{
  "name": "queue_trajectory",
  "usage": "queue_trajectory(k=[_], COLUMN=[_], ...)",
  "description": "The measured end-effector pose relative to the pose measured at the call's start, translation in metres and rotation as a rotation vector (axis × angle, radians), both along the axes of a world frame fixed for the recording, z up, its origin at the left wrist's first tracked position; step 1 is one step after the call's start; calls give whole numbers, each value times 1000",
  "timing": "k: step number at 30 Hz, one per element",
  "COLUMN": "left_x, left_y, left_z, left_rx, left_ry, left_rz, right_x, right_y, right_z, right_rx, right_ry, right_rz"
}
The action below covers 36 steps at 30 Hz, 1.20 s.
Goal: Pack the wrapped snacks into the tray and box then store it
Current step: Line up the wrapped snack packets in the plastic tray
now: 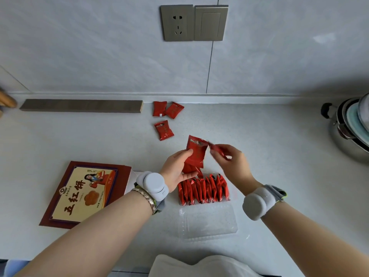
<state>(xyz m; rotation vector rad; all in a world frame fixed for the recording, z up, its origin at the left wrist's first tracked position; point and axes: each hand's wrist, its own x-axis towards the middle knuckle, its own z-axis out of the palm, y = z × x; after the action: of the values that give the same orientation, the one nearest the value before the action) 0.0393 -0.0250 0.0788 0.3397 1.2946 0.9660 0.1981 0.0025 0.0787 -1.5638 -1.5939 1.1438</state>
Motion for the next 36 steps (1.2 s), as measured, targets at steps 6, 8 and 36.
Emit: queue_trajectory(k=[6,8,36], left_x=[3,5,-16], left_y=[-1,-2,-11], left_z=[-7,-6,-20], left_rx=[-45,-45,303], left_ry=[84,59,510], left_rz=[-18,-41,-146], right_x=[-1,-3,3], right_y=[-3,-4,-2], right_z=[-5,-7,-2], right_rx=[-551,-565,-683], right_ry=[561,581,558], right_rz=[-223,-246,-382])
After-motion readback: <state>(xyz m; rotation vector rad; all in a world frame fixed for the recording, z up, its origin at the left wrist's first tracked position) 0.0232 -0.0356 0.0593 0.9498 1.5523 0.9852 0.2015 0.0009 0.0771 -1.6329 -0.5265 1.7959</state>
